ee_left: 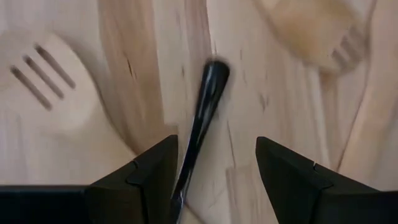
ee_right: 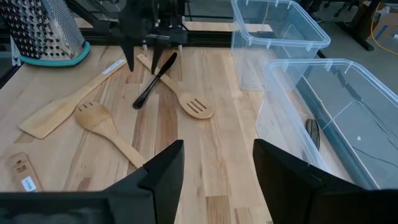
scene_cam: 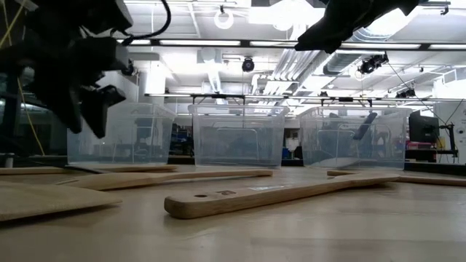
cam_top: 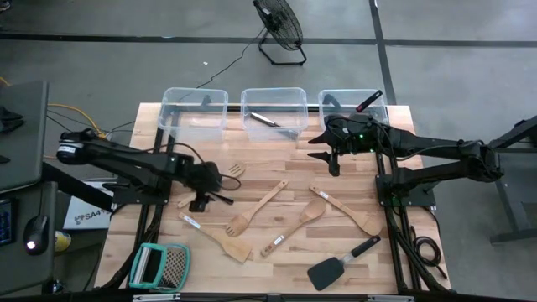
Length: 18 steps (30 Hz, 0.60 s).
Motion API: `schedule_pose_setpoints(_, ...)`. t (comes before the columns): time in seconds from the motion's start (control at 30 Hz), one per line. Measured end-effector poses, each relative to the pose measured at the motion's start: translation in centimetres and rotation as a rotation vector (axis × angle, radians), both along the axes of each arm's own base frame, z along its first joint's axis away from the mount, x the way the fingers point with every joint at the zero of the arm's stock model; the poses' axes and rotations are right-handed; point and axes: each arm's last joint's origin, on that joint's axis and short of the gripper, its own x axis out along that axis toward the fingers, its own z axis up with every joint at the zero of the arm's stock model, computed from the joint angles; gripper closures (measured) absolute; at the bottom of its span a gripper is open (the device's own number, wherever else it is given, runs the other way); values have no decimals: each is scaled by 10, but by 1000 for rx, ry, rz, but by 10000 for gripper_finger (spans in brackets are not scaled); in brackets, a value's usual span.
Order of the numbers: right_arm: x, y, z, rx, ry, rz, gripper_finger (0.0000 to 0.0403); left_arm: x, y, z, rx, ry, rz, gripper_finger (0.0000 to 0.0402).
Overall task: Pick & Place Kitchen Items
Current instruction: Put the black table knife into the middle transparent bin
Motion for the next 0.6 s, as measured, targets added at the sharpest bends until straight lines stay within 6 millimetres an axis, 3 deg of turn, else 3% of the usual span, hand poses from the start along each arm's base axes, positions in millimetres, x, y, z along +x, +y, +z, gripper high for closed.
schedule_pose_setpoints(0.6, 0, 0, 0, 0, -1, 0, 219, 9, 0, -32, 99, 203, -97, 188)
